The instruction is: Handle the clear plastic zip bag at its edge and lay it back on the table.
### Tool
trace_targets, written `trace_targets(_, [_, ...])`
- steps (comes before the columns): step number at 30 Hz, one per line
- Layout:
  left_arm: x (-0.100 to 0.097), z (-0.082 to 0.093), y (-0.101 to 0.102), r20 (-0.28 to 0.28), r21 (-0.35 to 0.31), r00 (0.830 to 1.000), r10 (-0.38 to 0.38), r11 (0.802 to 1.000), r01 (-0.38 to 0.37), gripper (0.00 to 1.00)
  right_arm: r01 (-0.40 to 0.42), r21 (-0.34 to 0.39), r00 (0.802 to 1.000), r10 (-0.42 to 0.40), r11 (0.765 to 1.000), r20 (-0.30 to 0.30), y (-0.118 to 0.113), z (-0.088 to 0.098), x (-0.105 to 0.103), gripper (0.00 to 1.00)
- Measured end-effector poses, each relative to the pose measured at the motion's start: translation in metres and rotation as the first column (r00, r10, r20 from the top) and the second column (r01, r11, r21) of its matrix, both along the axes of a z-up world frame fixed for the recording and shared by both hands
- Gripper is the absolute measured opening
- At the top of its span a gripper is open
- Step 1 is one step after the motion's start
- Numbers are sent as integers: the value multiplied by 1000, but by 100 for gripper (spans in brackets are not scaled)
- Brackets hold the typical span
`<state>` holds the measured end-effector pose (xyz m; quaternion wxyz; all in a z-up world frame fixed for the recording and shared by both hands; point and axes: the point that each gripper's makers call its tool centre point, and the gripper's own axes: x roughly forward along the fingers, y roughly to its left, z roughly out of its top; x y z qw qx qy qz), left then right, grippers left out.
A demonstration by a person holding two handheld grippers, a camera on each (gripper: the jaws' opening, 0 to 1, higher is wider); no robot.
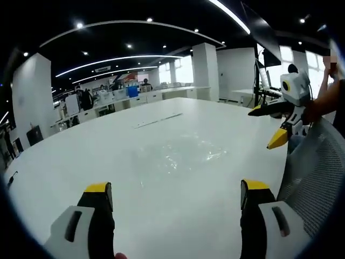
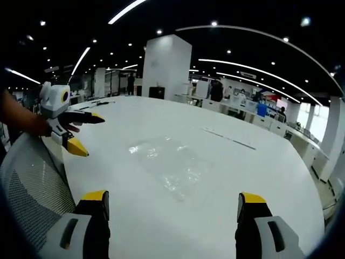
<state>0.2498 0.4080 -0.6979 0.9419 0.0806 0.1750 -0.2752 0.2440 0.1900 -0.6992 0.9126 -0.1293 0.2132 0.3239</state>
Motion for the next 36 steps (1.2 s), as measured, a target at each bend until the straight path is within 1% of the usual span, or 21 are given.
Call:
trace_targets(18, [-3,4,-5,3,6,1000,-9,1000,9,99,2,-3,1000,-2,1000,0,0,0,0,100])
trace_targets(36, [-5,3,-8,-1,19,1000,-21,1000,21,99,6,1,1000,-6,1000,3,-2,0,1,100])
